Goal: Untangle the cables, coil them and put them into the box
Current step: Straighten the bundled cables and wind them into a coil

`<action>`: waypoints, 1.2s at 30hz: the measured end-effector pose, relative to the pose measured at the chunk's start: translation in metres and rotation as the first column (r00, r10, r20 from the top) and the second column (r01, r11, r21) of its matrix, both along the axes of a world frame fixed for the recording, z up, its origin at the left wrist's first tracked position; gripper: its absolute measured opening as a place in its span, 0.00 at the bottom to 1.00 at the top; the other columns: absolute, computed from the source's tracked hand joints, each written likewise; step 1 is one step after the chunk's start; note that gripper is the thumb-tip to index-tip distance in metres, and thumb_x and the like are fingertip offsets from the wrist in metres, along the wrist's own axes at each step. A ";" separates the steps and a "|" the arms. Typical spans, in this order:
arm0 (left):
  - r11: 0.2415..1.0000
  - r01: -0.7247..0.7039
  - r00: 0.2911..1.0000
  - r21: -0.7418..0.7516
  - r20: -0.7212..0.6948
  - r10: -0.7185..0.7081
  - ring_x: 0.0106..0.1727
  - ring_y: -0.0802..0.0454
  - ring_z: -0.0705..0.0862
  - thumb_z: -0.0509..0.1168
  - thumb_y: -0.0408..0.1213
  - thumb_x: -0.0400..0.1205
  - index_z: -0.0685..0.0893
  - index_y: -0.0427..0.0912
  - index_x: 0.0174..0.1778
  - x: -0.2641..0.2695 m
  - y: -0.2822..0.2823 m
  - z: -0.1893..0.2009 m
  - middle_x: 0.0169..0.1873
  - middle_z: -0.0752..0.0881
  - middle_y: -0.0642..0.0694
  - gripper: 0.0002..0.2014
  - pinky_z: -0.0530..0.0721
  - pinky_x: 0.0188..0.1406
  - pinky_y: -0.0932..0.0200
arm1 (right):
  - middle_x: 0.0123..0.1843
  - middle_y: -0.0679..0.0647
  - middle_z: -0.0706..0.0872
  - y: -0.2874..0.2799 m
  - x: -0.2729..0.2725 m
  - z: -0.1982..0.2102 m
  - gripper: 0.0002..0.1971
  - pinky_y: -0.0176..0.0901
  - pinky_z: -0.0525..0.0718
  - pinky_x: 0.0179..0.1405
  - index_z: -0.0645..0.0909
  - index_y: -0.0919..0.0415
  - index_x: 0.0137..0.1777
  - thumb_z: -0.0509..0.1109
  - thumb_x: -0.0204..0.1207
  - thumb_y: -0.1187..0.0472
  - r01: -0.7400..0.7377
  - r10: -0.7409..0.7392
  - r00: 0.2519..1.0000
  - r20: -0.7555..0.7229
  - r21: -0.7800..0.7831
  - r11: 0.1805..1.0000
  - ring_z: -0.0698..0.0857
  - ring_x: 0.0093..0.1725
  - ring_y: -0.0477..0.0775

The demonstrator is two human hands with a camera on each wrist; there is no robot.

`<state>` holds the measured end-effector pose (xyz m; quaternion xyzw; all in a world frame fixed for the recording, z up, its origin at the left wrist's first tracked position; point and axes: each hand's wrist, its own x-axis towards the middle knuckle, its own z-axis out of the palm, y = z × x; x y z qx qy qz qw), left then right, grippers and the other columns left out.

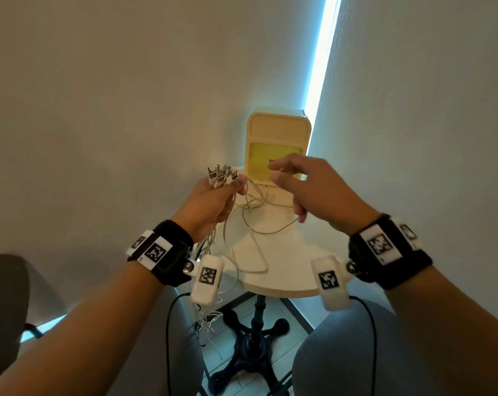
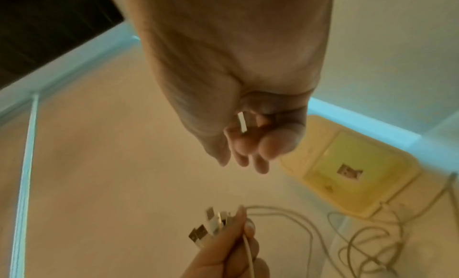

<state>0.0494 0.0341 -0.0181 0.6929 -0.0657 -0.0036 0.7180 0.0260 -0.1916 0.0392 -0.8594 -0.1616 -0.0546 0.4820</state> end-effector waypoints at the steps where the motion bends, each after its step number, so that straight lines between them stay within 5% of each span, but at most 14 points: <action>1: 1.000 0.008 1.000 -0.003 -0.009 -0.008 0.25 0.52 0.56 0.69 0.45 0.91 0.85 0.40 0.44 -0.002 -0.001 0.000 0.24 0.62 0.49 0.14 0.54 0.21 0.59 | 0.60 0.53 0.88 0.010 0.007 -0.002 0.15 0.50 0.89 0.26 0.83 0.54 0.72 0.71 0.89 0.52 -0.038 0.038 0.995 -0.097 0.009 0.999 0.88 0.27 0.55; 5: 0.998 0.034 0.998 -0.058 -0.059 -0.037 0.23 0.56 0.57 0.68 0.46 0.92 0.84 0.44 0.40 -0.005 -0.001 0.000 0.24 0.63 0.52 0.15 0.57 0.18 0.62 | 0.57 0.62 0.91 0.039 0.021 -0.015 0.16 0.53 0.93 0.32 0.85 0.64 0.67 0.68 0.91 0.52 -0.175 0.201 0.939 -0.280 0.113 0.978 0.93 0.38 0.62; 8: 0.991 0.044 0.995 -0.130 -0.078 -0.055 0.22 0.56 0.56 0.66 0.48 0.93 0.84 0.43 0.44 -0.004 0.005 -0.003 0.25 0.60 0.51 0.16 0.57 0.17 0.63 | 0.44 0.62 0.92 0.045 0.024 -0.020 0.12 0.50 0.86 0.25 0.86 0.67 0.56 0.68 0.91 0.58 -0.125 0.156 0.969 -0.194 0.163 0.979 0.89 0.28 0.60; 12: 0.964 -0.135 0.987 -0.227 -0.115 0.111 0.20 0.58 0.60 0.66 0.51 0.92 0.85 0.37 0.58 -0.001 0.010 -0.009 0.24 0.61 0.52 0.18 0.61 0.16 0.63 | 0.40 0.60 0.94 0.046 0.018 -0.013 0.12 0.39 0.70 0.16 0.80 0.68 0.57 0.66 0.91 0.56 -0.062 0.080 0.994 -0.077 0.214 0.975 0.76 0.17 0.59; 17: 0.871 -0.359 0.933 -0.335 -0.145 0.328 0.19 0.58 0.61 0.69 0.48 0.91 0.75 0.49 0.38 -0.005 0.020 -0.002 0.24 0.64 0.52 0.17 0.61 0.15 0.63 | 0.39 0.57 0.95 0.053 -0.006 -0.012 0.13 0.36 0.68 0.16 0.78 0.65 0.54 0.67 0.92 0.53 -0.137 0.145 0.989 -0.034 0.168 0.976 0.74 0.14 0.56; 20: 0.906 -0.272 0.962 -0.325 -0.078 0.261 0.20 0.57 0.61 0.68 0.47 0.92 0.72 0.50 0.36 -0.012 0.022 0.010 0.24 0.64 0.51 0.19 0.60 0.16 0.63 | 0.36 0.55 0.94 0.059 -0.015 -0.015 0.15 0.38 0.72 0.16 0.81 0.63 0.50 0.67 0.91 0.51 -0.159 0.160 0.987 0.001 0.120 0.980 0.77 0.15 0.58; 24: 0.999 0.021 1.000 -0.024 -0.019 -0.022 0.21 0.56 0.60 0.65 0.34 0.92 0.75 0.45 0.36 -0.022 0.012 0.020 0.24 0.63 0.49 0.17 0.59 0.17 0.65 | 0.33 0.55 0.93 0.064 -0.024 -0.022 0.14 0.38 0.73 0.17 0.82 0.59 0.48 0.67 0.91 0.51 -0.135 0.123 0.987 0.101 0.121 0.983 0.80 0.15 0.61; 27: 0.997 0.015 0.999 0.080 -0.032 -0.012 0.22 0.55 0.59 0.67 0.38 0.92 0.84 0.47 0.33 -0.021 0.005 0.017 0.24 0.63 0.49 0.19 0.59 0.18 0.64 | 0.32 0.55 0.92 0.059 -0.022 -0.024 0.14 0.39 0.75 0.17 0.83 0.60 0.48 0.67 0.91 0.52 -0.025 0.000 0.991 0.137 0.186 0.982 0.80 0.16 0.61; 34: 0.975 0.011 0.995 -0.224 -0.093 -0.033 0.21 0.57 0.59 0.68 0.64 0.84 0.80 0.43 0.37 -0.019 0.001 0.019 0.25 0.62 0.49 0.25 0.60 0.16 0.63 | 0.34 0.54 0.93 0.056 -0.024 -0.026 0.13 0.45 0.78 0.17 0.83 0.58 0.48 0.68 0.90 0.50 -0.139 0.139 0.990 0.006 0.053 0.989 0.84 0.18 0.62; 36: 0.967 0.036 0.998 -0.251 -0.044 -0.049 0.19 0.57 0.65 0.72 0.63 0.79 0.78 0.43 0.39 -0.021 0.000 0.022 0.26 0.67 0.46 0.24 0.64 0.14 0.64 | 0.35 0.54 0.93 0.061 -0.024 -0.030 0.11 0.45 0.79 0.18 0.84 0.57 0.49 0.69 0.90 0.52 -0.176 0.175 0.984 0.012 0.028 0.984 0.85 0.18 0.61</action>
